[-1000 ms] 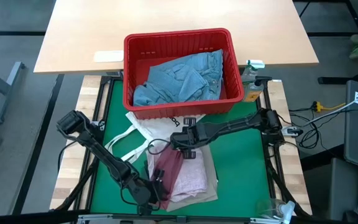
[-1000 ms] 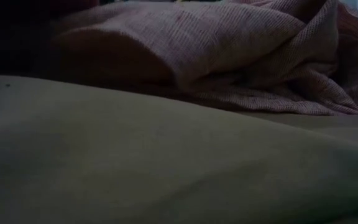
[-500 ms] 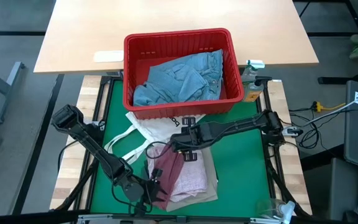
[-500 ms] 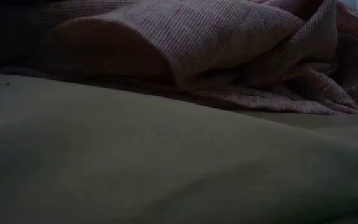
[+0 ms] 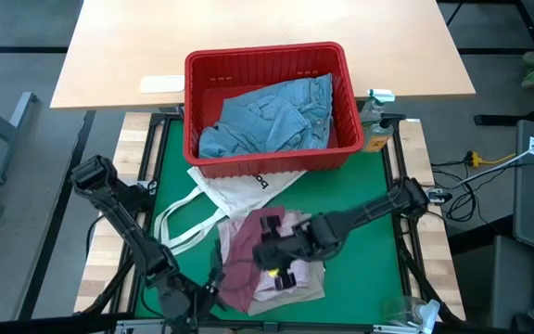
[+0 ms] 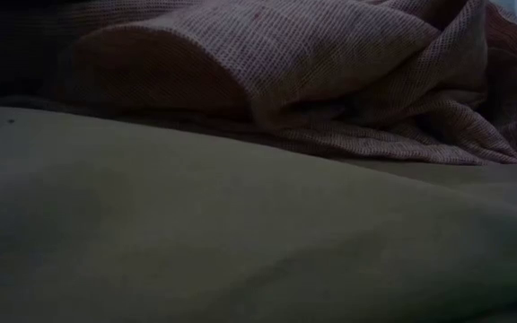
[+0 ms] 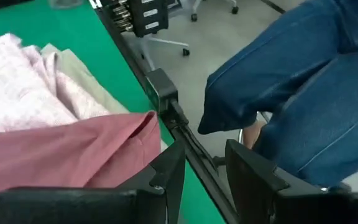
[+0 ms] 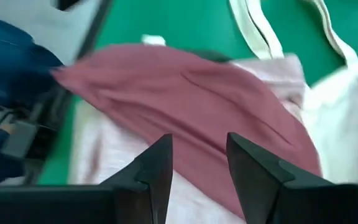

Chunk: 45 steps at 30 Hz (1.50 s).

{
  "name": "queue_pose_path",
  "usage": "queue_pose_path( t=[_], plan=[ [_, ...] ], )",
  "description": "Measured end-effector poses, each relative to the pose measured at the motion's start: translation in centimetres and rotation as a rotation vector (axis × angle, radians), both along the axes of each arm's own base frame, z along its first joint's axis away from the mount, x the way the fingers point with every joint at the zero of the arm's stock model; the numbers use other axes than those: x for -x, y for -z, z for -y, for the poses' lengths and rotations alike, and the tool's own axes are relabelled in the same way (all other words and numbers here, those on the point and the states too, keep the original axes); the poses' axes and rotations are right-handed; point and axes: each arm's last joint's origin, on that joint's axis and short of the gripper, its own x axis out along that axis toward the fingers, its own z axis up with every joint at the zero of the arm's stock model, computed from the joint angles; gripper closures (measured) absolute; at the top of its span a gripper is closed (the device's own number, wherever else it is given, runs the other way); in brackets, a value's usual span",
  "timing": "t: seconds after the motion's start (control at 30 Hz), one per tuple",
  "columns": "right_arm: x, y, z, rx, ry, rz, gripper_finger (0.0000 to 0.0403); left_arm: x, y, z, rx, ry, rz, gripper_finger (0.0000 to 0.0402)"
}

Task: Fold laundry
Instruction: Fold the purple panty

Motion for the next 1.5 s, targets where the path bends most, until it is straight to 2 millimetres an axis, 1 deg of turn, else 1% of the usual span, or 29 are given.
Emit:
queue_pose_path(
  t=[0.07,0.17,0.27,0.37,0.63,0.9,1.0,1.13,1.27,1.37,1.5],
  plan=[
    [0.1,-0.2,-1.0,-0.018,-0.018,0.034,0.0253,0.3,0.0,0.2,0.025,-0.038,-0.012,0.0292],
    [0.4,-0.5,-2.2,-0.041,-0.043,0.074,0.0253,0.7,0.5,0.0,0.066,-0.110,-0.110,0.0292],
    [0.7,-0.6,-3.0,-0.049,-0.061,0.088,0.0253,1.1,1.3,-0.4,0.070,-0.161,-0.231,0.0291],
    [0.8,-0.7,-3.3,-0.054,-0.070,0.093,0.0253,1.3,1.5,-0.6,0.072,-0.192,-0.268,0.0291],
    [0.9,-0.6,-3.4,-0.078,-0.040,0.086,0.0253,1.1,1.3,-0.6,0.104,-0.208,-0.263,0.0284],
    [0.9,-0.6,-3.4,-0.078,-0.040,0.085,0.0253,0.8,0.9,-0.4,0.120,-0.233,-0.181,0.0281],
    [0.9,-0.6,-3.4,-0.079,-0.039,0.085,0.0253,0.7,0.9,-0.5,0.152,-0.267,-0.201,0.0269],
    [0.9,-0.6,-3.4,-0.079,-0.039,0.085,0.0253,0.4,1.6,-0.5,0.130,-0.272,-0.211,0.0231],
    [0.9,-0.6,-3.4,-0.079,-0.039,0.085,0.0253,0.2,2.7,-0.2,0.042,-0.223,-0.197,0.0199],
    [0.9,-0.6,-3.4,-0.079,-0.039,0.085,0.0253,0.0,3.7,0.0,-0.030,-0.182,-0.190,0.0190],
    [0.9,-0.6,-3.4,-0.079,-0.039,0.084,0.0253,-0.3,4.7,0.1,-0.096,-0.209,-0.159,0.0190]
  ],
)
